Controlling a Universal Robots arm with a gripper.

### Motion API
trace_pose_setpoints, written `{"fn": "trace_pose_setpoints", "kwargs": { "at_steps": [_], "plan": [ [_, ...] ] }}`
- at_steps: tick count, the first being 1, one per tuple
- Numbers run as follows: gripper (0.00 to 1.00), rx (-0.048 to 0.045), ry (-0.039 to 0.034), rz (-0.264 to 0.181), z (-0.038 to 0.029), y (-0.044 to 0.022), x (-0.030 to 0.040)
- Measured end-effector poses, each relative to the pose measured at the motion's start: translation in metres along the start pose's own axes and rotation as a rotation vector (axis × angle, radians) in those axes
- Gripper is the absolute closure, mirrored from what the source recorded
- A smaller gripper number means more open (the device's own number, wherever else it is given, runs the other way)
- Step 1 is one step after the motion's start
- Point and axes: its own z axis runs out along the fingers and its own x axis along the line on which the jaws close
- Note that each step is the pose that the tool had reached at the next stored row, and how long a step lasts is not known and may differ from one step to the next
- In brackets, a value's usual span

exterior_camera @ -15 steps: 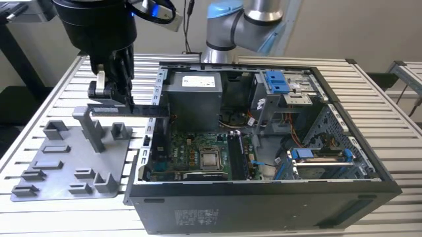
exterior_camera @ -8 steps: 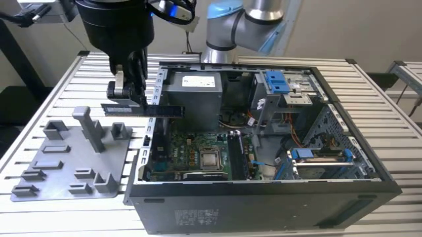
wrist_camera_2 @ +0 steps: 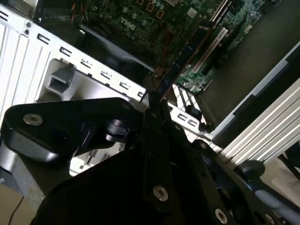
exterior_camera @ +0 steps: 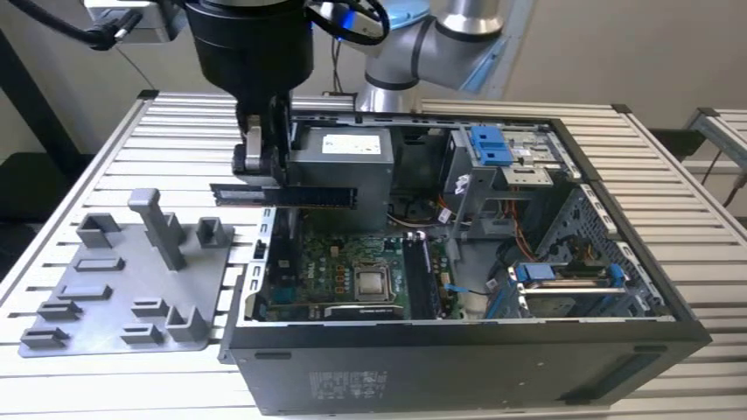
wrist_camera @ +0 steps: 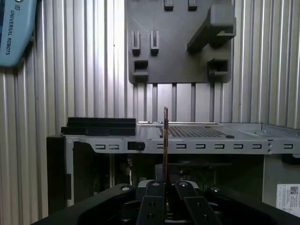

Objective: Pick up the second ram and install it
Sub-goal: 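Pick up the second ram and move it above second insertion slot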

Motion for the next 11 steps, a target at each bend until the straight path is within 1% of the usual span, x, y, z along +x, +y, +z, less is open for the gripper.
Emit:
{"fn": "trace_pose_setpoints", "kwargs": {
  "at_steps": [6, 11],
  "plan": [
    [0.86, 0.0, 0.0001, 0.0, -0.0003, -0.0222, -0.0003],
    [0.86, 0.0, 0.0, 0.0, -0.0005, -0.0429, -0.0008]
  ]
}}
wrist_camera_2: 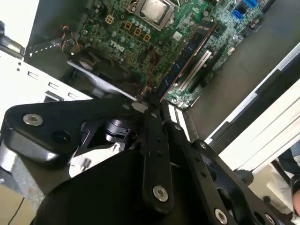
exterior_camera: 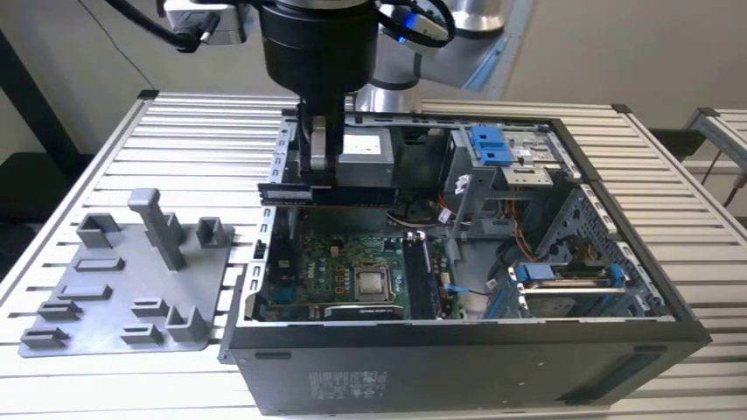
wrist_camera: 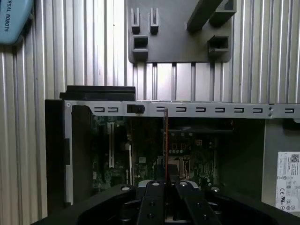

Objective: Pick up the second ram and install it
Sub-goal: 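Pick up the second ram and move it above second insertion slot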

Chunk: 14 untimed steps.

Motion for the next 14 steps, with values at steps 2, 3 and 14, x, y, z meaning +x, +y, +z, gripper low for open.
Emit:
{"fn": "trace_pose_setpoints", "kwargs": {
  "at_steps": [2, 3, 14],
  "plan": [
    [0.86, 0.0, 0.0, 0.0, -0.0001, -0.0083, -0.0002],
    [0.86, 0.0, -0.0001, 0.0, -0.0001, -0.0125, -0.0003],
    [0.86, 0.0, -0.0001, 0.0, -0.0008, -0.062, -0.0015]
  ]
}}
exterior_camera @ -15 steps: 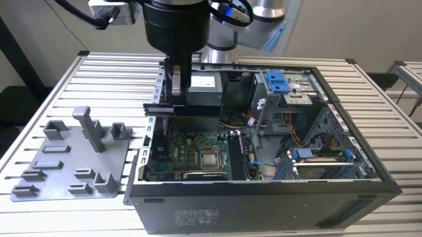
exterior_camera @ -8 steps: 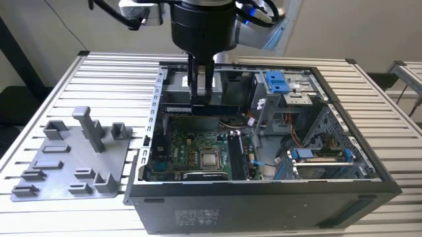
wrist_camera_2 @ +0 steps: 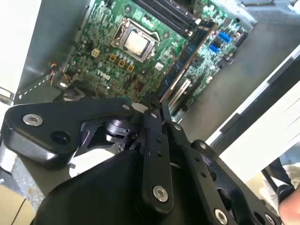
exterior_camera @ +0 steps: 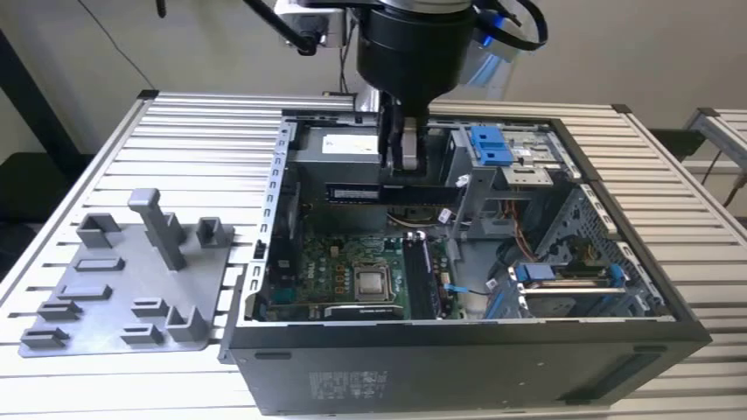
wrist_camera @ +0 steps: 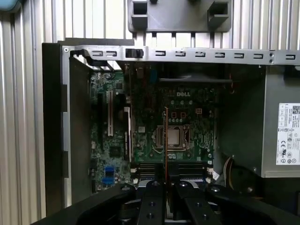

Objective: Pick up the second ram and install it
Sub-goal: 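Pick up the second ram and move it above second insertion slot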

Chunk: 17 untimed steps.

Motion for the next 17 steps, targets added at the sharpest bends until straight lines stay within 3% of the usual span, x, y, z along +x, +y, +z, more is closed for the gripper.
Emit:
{"fn": "trace_pose_setpoints", "kwargs": {
  "at_steps": [13, 14, 17],
  "plan": [
    [0.86, 0.0, -0.0008, 0.0, -0.0005, -0.0575, -0.0015],
    [0.86, -0.0001, -0.0009, 0.0, -0.0005, -0.0606, -0.0015],
    [0.86, 0.0, -0.0009, 0.0, -0.0005, -0.0616, -0.0016]
  ]
}}
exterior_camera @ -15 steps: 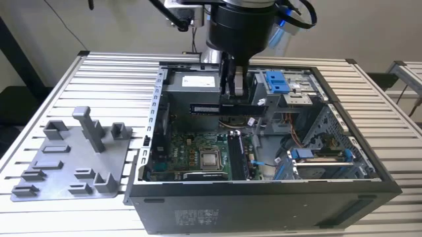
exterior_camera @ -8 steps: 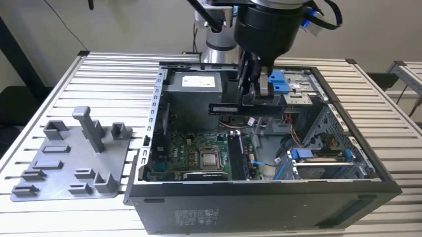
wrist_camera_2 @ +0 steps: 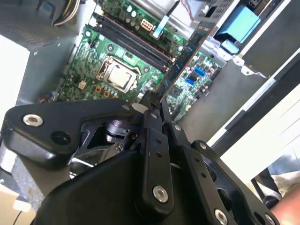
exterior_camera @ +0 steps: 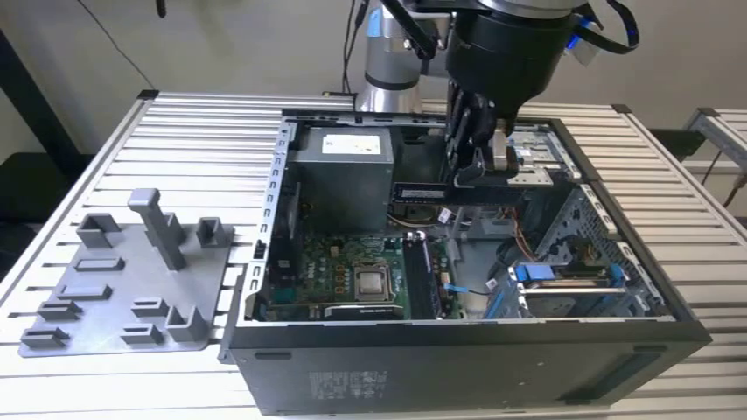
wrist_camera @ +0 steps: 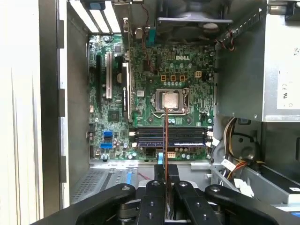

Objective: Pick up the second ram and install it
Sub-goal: 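Pick up the second ram and move it above second insertion slot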

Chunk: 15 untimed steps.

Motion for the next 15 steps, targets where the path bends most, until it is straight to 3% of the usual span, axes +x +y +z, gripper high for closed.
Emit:
{"fn": "trace_pose_setpoints", "kwargs": {
  "at_steps": [4, 12, 15],
  "plan": [
    [0.86, 0.0001, -0.0002, 0.0, 0.0002, -0.0002, -0.0027],
    [0.86, 0.0003, -0.0002, 0.0, 0.0019, 0.0002, -0.0355],
    [0.86, 0.0056, -0.0015, 0.0, 0.0024, 0.0004, -0.0439]
  ]
}}
